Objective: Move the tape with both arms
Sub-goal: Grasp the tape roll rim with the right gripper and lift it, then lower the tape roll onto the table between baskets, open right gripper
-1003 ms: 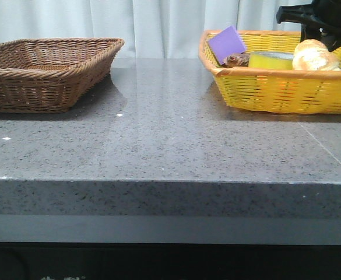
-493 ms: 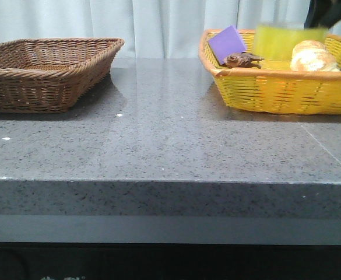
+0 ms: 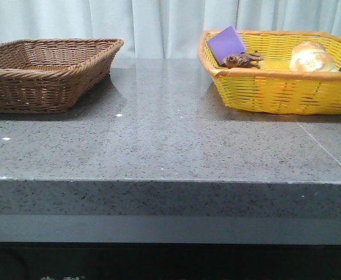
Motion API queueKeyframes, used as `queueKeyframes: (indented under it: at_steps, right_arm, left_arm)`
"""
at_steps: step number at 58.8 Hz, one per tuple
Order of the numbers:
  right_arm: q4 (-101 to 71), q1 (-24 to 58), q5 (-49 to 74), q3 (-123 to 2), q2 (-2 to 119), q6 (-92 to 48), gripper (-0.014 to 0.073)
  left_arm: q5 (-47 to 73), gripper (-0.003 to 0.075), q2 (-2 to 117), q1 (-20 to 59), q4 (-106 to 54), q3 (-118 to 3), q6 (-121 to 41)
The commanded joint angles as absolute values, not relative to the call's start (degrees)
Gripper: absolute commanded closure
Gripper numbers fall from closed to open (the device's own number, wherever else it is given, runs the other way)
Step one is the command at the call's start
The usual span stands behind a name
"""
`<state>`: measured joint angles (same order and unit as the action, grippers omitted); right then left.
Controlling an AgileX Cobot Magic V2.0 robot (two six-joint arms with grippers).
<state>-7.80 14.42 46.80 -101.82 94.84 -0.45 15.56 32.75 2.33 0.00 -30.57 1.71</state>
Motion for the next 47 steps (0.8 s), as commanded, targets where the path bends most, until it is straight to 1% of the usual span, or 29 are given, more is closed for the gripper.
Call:
queueKeyframes:
  at_steps: [1,11,24,32,41,47]
  right_arm:
    - [-9.3,18.5,41.8,-101.8,91.2,-1.5,0.0529]
    - [-9.3,26.7,39.3,-94.2,90.4,-1.6,0.0529]
    - [-9.3,33.4,33.4,-83.7,90.3,-1.6,0.0529]
    - [-9.3,35.4,29.2,-78.3,91.0,-1.6,0.0529]
    - [-9.0,35.5,27.2,-75.9,92.3,-1.6,0.0528]
    - [-8.6,35.5,26.5,-75.7,93.0,-1.6,0.0493]
  left_arm:
    - [10.8,0.0104,33.1,2.5,0.0,-32.6,2.1]
    - [10.8,0.0104,33.1,2.5,0.0,-32.6,2.1]
    - [10.8,0.0104,33.1,2.5,0.0,-32.6,2.1]
    - [10.8,0.0104,33.1,2.5,0.0,-32.6,2.1]
    - [10.8,0.0104,33.1,2.5,0.0,-32.6,2.1]
    - [10.8,0.0104,33.1,2.5,0.0,-32.6,2.1]
